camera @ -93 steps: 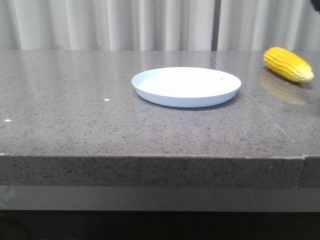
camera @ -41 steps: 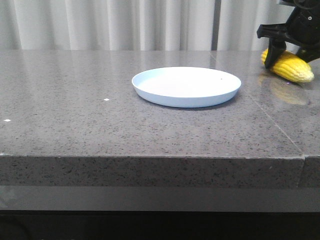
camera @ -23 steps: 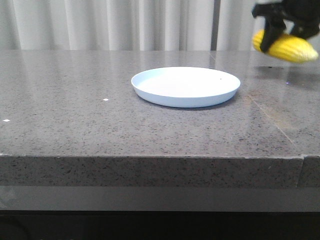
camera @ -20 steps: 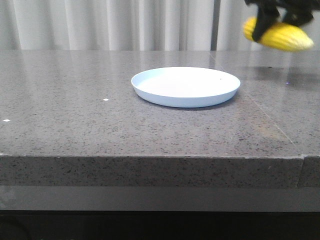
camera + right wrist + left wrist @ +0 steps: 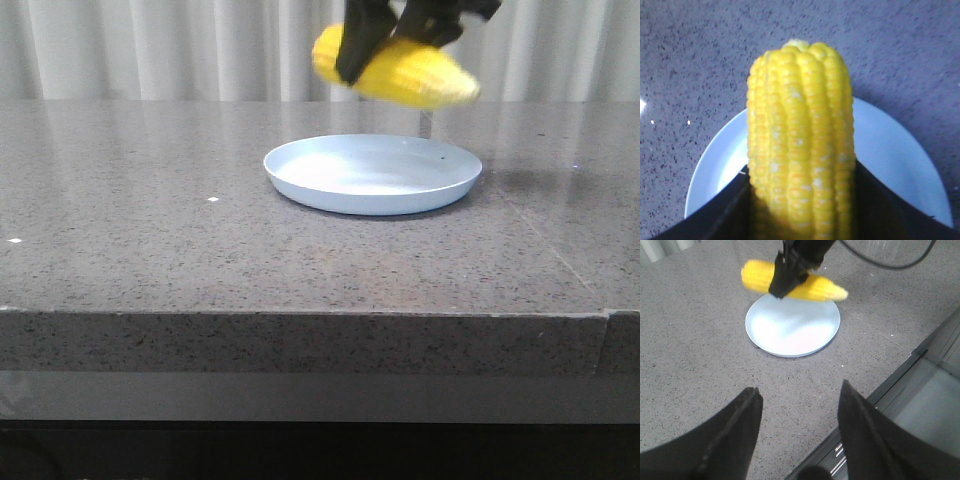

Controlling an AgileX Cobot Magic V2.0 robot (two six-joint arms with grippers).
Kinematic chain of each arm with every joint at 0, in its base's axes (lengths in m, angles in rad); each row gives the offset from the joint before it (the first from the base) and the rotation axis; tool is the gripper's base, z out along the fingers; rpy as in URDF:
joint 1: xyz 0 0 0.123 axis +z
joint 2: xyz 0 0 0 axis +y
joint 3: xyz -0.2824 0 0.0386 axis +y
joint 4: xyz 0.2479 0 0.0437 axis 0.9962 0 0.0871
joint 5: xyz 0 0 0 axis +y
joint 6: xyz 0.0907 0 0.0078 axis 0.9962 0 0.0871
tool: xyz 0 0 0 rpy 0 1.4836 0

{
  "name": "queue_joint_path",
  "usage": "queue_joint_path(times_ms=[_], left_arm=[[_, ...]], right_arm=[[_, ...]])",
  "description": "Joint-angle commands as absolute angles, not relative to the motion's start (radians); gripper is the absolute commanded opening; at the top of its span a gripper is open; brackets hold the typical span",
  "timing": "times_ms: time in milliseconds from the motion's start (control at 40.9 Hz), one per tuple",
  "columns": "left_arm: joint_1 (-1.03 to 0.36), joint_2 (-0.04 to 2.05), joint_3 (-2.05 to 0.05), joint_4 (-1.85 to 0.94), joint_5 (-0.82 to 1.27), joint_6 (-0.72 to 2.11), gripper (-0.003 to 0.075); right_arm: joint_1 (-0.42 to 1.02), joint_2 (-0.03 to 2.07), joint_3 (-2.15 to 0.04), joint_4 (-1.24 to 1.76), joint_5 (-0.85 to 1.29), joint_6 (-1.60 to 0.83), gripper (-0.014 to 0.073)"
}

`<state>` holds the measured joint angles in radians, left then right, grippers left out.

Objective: Place corn on plate with both arms

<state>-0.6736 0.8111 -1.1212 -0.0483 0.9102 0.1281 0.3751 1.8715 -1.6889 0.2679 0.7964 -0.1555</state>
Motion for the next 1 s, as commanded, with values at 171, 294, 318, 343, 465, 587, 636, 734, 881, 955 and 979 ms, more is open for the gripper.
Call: queue_joint_path(times_ms=[171,294,318,343,465,587,636,734,881,955,979], left_arm=[[-0.681,0.807,-1.145,-0.051,0.848,0.120,0.0355],[-0.681,0.807,-1.145,-0.051,0.848,0.120,0.0355],[-0.681,0.807,-1.145,-0.051,0.848,0.120,0.0355],[-0.681,0.807,-1.145,-0.051,0.848,0.120,0.0355],[-0.681,0.807,-1.145,-0.051,0.848,0.120,0.0355],[-0.681,0.807,-1.145,-0.051,0.848,0.120,0.0355],[-0.681,0.807,-1.145,-0.051,0.848,0.120,0.0355],[-0.681,0.807,-1.145,-0.051,0.848,0.120,0.0355],[-0.681,0.807,-1.145,-0.051,0.848,0.120,0.0355],[-0.681,0.807,-1.145,-0.051,0.848,0.120,0.0355],[-0.681,0.807,-1.145,-0.051,0.848,0.120,0.0355]], right_arm=[[0.380,1.829,-1.613,0.282,0.617,-0.166,0.0251],[0.380,1.856,-1.613,0.282,0.617,-0.166,0.0286],[0.380,1.860,-1.613,0.282,0.617,-0.166,0.0307],[0.380,1.867,-1.613,0.282,0.617,-0.166,0.0342],[0.380,1.871,-1.620,0.282,0.622,-0.166,0.0509],[0.380,1.841,-1.621,0.281,0.616,-0.166,0.0565],[0.380,1.824,-1.621,0.274,0.615,-0.166,0.0563],[0.380,1.783,-1.621,0.235,0.633,-0.166,0.0563],[0.380,1.681,-1.621,0.177,0.691,-0.166,0.0563],[0.380,1.610,-1.621,0.164,0.722,-0.166,0.0561],[0.380,1.595,-1.619,0.164,0.734,-0.166,0.0561]])
